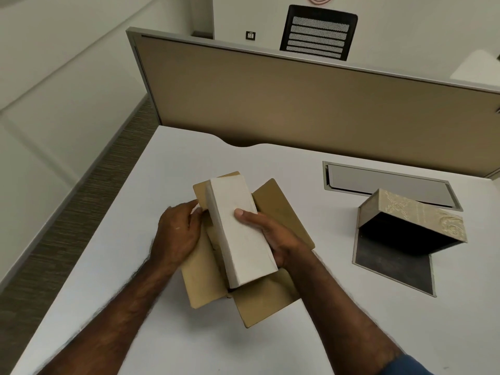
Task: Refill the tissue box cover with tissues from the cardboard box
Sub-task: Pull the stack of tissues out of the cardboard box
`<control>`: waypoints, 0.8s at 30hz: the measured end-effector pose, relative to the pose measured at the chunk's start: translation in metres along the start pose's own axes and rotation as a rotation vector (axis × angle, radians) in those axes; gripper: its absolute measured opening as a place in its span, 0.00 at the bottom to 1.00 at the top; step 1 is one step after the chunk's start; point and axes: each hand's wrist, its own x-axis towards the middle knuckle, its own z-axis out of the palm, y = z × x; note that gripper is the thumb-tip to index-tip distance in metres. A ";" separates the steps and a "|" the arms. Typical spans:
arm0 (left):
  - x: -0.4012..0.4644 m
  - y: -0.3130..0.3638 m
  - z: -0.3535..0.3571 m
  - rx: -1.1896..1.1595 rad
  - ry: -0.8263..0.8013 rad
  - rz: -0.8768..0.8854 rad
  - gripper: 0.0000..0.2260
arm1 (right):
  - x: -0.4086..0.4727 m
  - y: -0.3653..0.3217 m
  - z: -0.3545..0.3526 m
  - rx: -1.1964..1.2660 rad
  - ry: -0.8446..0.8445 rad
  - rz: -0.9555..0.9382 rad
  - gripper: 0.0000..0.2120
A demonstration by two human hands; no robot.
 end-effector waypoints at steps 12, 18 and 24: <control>0.000 0.095 -0.012 -0.953 -0.359 -0.637 0.32 | -0.071 -0.012 -0.020 -0.027 -0.085 0.032 0.47; -0.005 0.114 0.003 -1.101 -0.582 -0.663 0.37 | -0.107 0.005 -0.048 -0.021 0.025 0.111 0.33; -0.015 0.151 0.032 -1.053 -0.752 -0.652 0.36 | -0.148 0.019 -0.082 0.008 0.075 0.216 0.33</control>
